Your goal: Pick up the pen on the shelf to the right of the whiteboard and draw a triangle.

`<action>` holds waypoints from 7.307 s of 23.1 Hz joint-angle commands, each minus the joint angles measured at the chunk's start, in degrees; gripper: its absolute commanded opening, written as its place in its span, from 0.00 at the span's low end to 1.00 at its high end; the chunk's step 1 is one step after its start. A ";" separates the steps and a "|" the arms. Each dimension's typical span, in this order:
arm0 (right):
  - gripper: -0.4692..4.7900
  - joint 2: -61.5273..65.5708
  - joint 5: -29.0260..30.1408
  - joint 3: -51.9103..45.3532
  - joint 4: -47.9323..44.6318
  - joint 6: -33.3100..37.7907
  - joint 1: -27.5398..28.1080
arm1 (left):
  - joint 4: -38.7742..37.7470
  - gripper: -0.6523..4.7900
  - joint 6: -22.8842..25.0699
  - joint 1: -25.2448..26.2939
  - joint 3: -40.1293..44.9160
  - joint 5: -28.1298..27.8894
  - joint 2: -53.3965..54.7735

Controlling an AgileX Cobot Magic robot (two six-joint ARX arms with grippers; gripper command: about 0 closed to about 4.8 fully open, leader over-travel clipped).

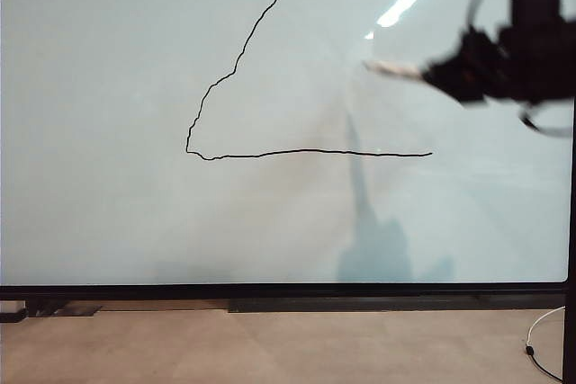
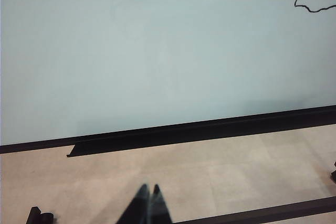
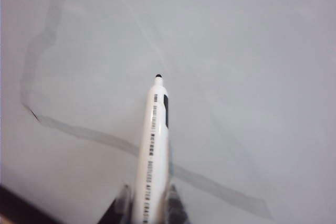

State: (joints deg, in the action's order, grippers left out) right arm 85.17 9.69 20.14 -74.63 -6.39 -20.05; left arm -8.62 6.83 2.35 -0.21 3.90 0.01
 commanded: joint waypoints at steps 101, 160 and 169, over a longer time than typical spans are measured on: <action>0.08 1.88 0.90 19.71 20.83 -8.68 -0.09 | 0.50 0.11 0.04 0.00 -0.20 0.15 0.00; 0.08 1.88 3.10 8.37 15.58 -6.49 9.18 | 0.50 0.11 0.04 0.00 -0.20 0.17 0.00; 0.08 1.92 3.56 4.83 13.31 -5.46 12.02 | 0.50 0.11 0.04 0.00 -0.20 0.15 0.00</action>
State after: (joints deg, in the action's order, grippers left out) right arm 87.18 13.08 25.10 -60.05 -12.40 -8.40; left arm -8.64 6.83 2.37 -0.21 3.88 0.01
